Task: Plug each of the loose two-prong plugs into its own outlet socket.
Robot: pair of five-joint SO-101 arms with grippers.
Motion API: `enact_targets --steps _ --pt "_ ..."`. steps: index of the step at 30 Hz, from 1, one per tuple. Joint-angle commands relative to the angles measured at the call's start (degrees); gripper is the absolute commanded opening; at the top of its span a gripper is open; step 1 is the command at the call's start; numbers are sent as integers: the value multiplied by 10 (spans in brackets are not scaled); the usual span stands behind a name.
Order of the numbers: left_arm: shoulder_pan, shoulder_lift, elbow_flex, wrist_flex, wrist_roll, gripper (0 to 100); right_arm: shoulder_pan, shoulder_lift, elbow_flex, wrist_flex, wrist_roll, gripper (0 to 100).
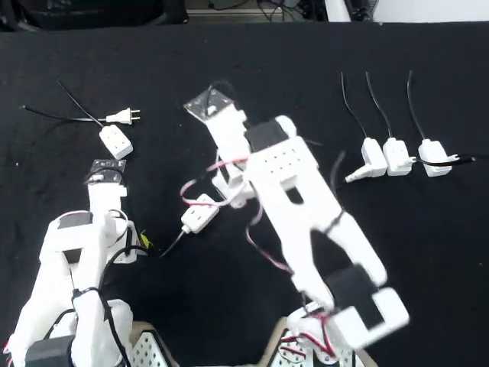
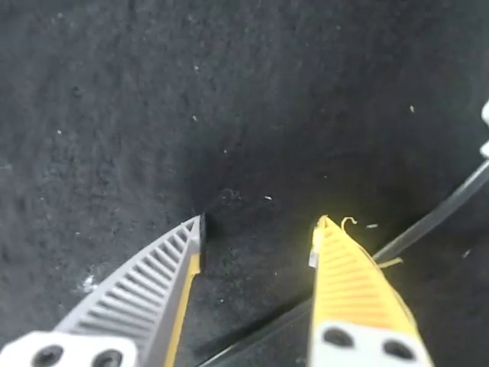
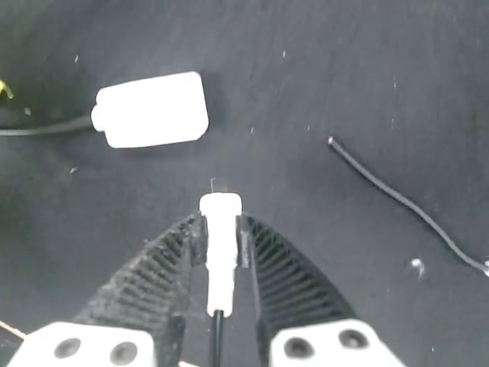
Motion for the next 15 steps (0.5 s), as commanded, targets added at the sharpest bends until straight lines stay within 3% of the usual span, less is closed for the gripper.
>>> enact_targets --steps 1,7,15 --pt "-14 1 3 -30 49 231 -25 80 -121 53 0 11" --pt "-14 1 3 -35 68 231 -39 186 -301 163 -6 11" --pt "-9 -2 9 -35 68 231 -69 272 -380 169 -28 11"
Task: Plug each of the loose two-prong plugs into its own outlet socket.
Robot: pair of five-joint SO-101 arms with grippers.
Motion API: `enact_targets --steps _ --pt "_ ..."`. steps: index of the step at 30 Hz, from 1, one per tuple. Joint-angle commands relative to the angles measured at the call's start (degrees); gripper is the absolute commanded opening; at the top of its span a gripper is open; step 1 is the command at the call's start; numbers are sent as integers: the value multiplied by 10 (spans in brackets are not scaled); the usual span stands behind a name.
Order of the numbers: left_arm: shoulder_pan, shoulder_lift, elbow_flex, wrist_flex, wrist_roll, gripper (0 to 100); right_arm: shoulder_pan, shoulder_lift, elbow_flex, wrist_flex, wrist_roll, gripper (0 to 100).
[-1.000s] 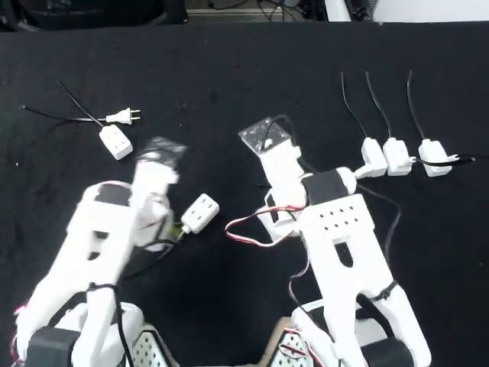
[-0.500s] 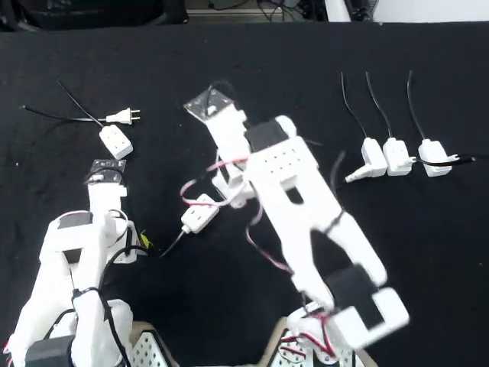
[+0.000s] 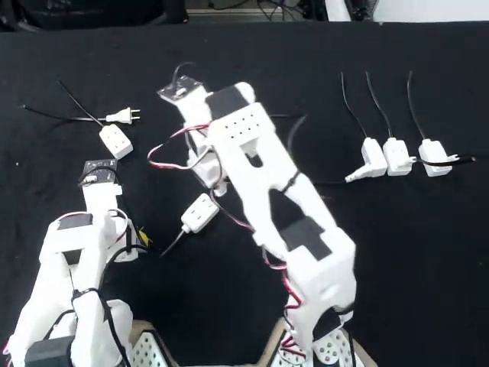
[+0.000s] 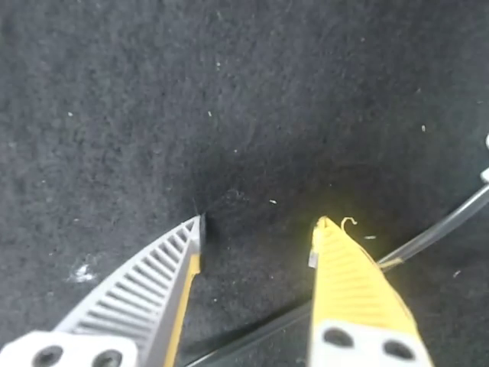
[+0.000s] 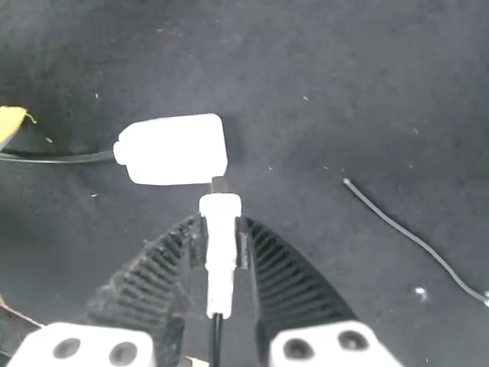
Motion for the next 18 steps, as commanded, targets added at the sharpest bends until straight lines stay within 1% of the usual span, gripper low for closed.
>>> enact_targets --steps 1,8,11,15,18 --pt "-7 -8 7 -25 10 231 -32 16 -46 18 -6 11" --pt "-5 -94 51 -26 8 231 -37 27 -45 15 -4 11" --pt "7 -137 75 -26 5 231 -35 40 -50 17 -4 11" --pt "13 -185 97 -26 5 231 -44 58 -46 18 28 11" --pt "13 -200 102 -25 4 231 -44 64 -51 18 32 11"
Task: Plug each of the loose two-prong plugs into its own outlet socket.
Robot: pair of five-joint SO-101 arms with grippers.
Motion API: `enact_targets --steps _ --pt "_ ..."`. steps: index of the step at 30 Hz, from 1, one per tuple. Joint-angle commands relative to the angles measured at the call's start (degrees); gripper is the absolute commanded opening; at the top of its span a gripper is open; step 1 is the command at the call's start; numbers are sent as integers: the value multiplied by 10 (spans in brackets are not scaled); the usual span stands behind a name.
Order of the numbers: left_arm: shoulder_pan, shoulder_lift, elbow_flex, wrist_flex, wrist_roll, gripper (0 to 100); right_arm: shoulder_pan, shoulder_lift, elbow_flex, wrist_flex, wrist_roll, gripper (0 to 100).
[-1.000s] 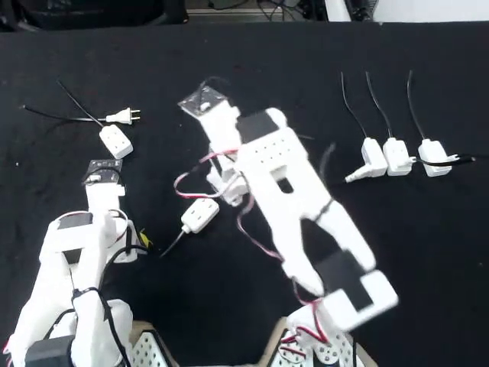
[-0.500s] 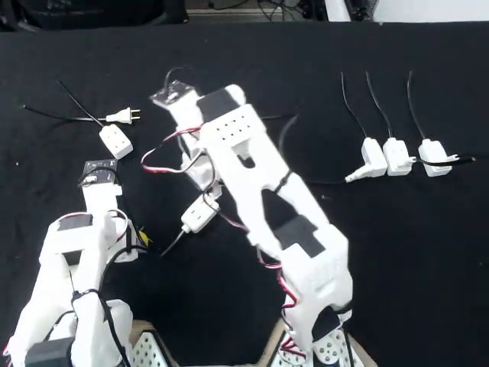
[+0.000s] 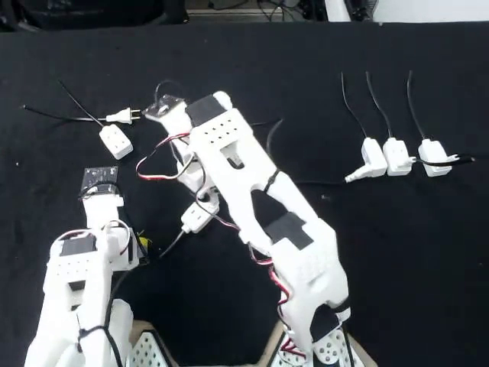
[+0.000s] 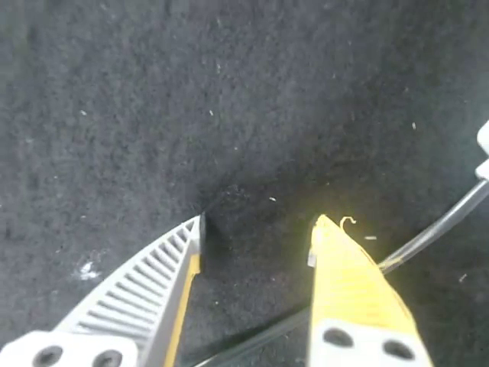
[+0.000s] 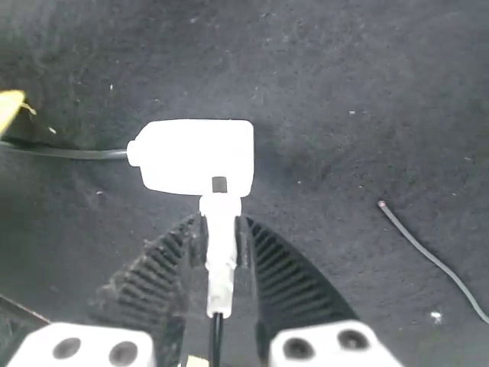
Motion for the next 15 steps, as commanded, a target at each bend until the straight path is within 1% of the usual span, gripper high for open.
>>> enact_targets --steps 1,4,10,15 --pt "6 -25 0 -11 4 231 -12 -5 -34 17 11 11" --pt "6 -25 0 -11 4 231 -13 -3 -34 17 15 11" --pt "6 -25 0 -11 4 231 -13 -3 -35 17 53 11" --pt "6 -25 0 -11 4 231 -9 -1 -72 17 63 10"
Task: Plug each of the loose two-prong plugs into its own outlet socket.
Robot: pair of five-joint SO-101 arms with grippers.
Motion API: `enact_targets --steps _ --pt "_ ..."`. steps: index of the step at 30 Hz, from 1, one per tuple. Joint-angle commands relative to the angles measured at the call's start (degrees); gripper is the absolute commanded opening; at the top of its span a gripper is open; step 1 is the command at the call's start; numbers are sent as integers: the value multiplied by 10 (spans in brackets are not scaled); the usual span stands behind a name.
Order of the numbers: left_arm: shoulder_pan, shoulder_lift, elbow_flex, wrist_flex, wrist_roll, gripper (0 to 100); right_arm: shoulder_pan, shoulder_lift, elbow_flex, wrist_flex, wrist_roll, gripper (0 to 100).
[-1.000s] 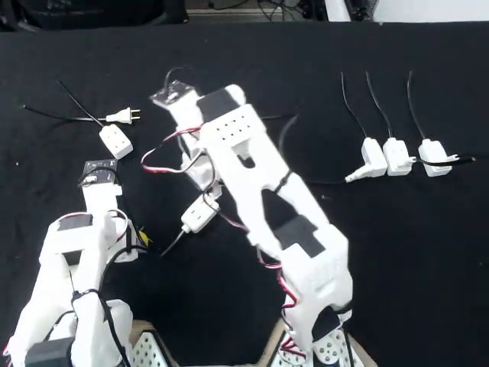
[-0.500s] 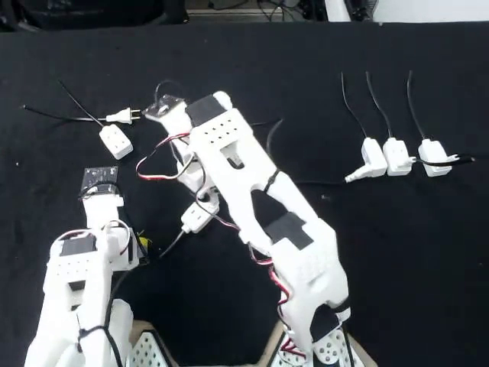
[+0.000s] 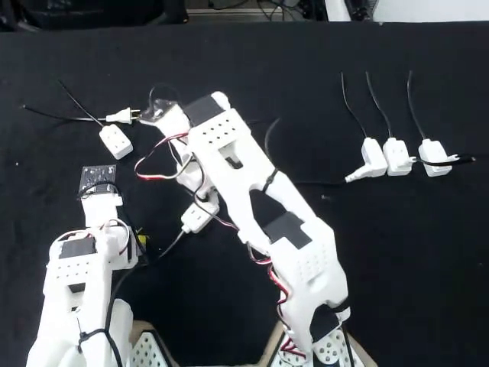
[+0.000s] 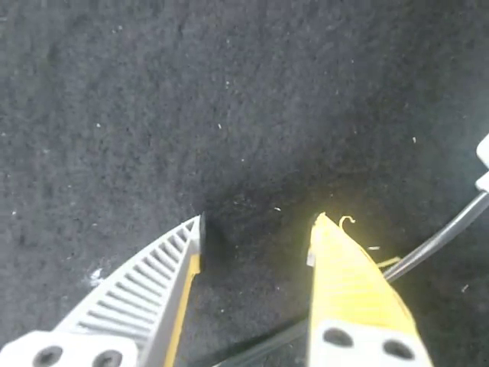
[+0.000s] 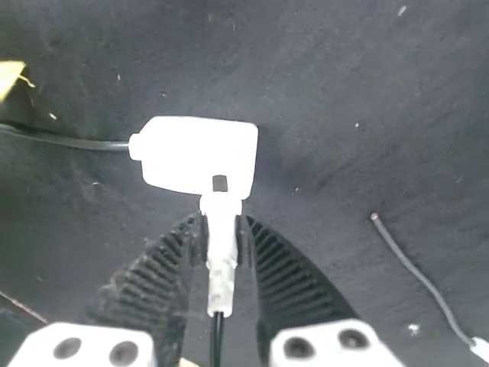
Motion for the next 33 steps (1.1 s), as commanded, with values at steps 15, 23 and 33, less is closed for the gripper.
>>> enact_targets --steps 15,23,33 --pt "6 -10 -1 -7 4 231 3 33 -62 18 4 10" --pt "5 -10 -1 -7 4 231 4 40 -66 18 7 10" --pt "6 -11 -1 -7 4 231 28 41 -56 20 -61 10"
